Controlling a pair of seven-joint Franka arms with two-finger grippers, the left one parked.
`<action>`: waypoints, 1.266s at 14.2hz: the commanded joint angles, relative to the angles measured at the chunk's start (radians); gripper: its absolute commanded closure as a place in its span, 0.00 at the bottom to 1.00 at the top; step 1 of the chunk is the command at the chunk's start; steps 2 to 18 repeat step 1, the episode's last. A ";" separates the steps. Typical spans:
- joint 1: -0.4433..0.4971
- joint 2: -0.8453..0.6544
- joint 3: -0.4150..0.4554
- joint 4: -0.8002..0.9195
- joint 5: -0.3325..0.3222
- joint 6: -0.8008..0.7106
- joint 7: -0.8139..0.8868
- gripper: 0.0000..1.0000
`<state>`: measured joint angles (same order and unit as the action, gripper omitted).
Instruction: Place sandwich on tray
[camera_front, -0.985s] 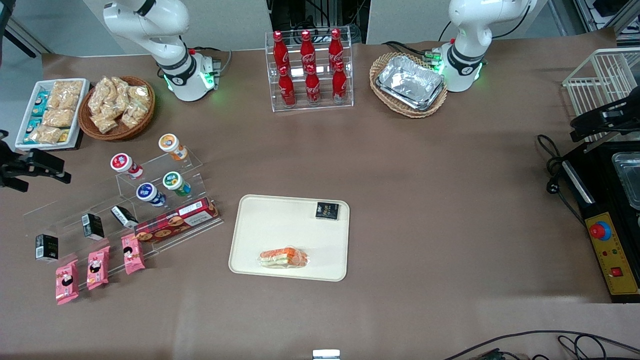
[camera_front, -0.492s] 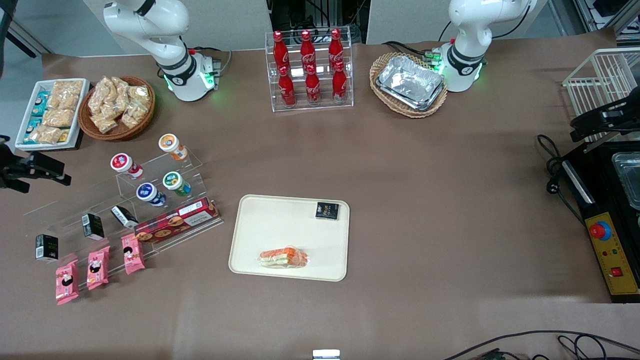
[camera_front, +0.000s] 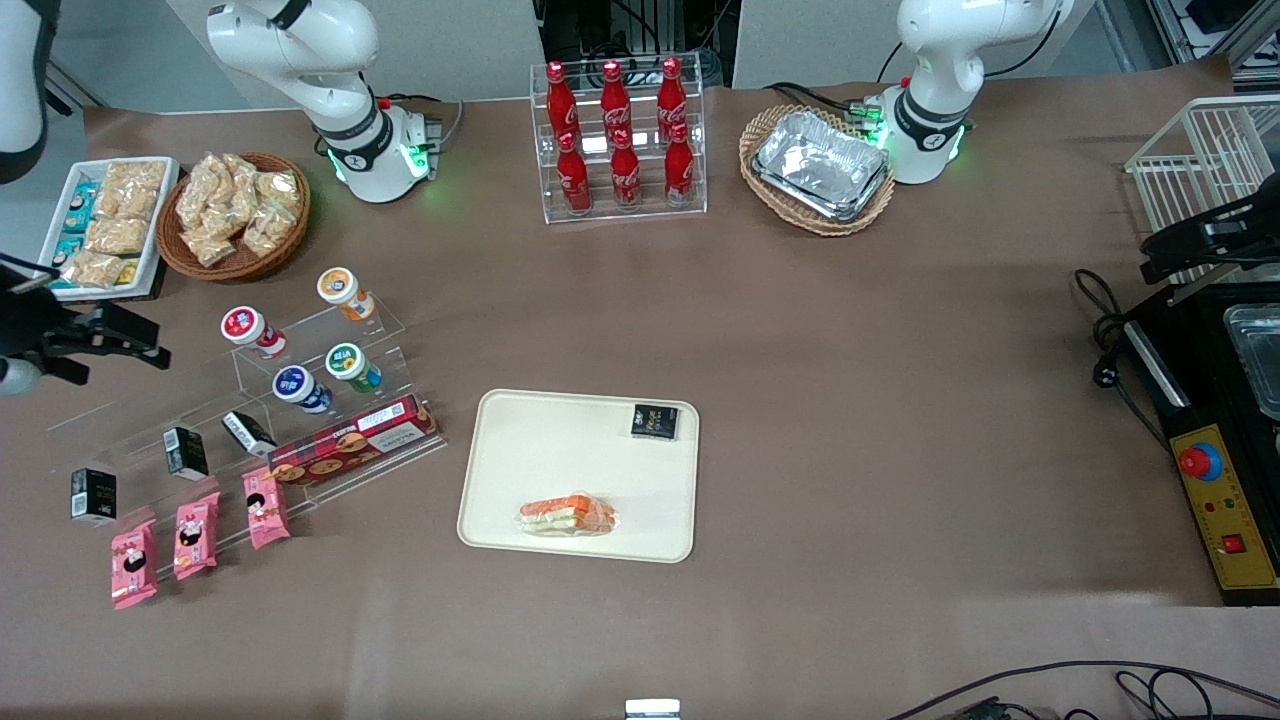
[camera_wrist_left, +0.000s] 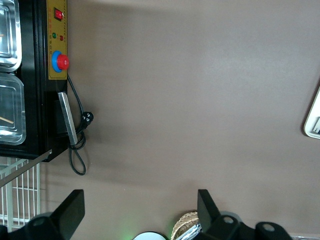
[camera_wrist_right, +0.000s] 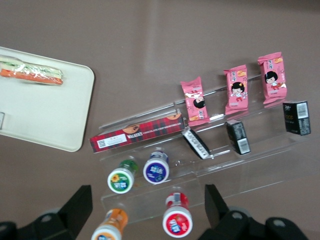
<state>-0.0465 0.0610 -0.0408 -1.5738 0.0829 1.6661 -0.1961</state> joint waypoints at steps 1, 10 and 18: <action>-0.016 -0.035 0.076 -0.023 -0.045 -0.011 0.096 0.00; -0.016 -0.035 0.076 -0.023 -0.045 -0.011 0.096 0.00; -0.016 -0.035 0.076 -0.023 -0.045 -0.011 0.096 0.00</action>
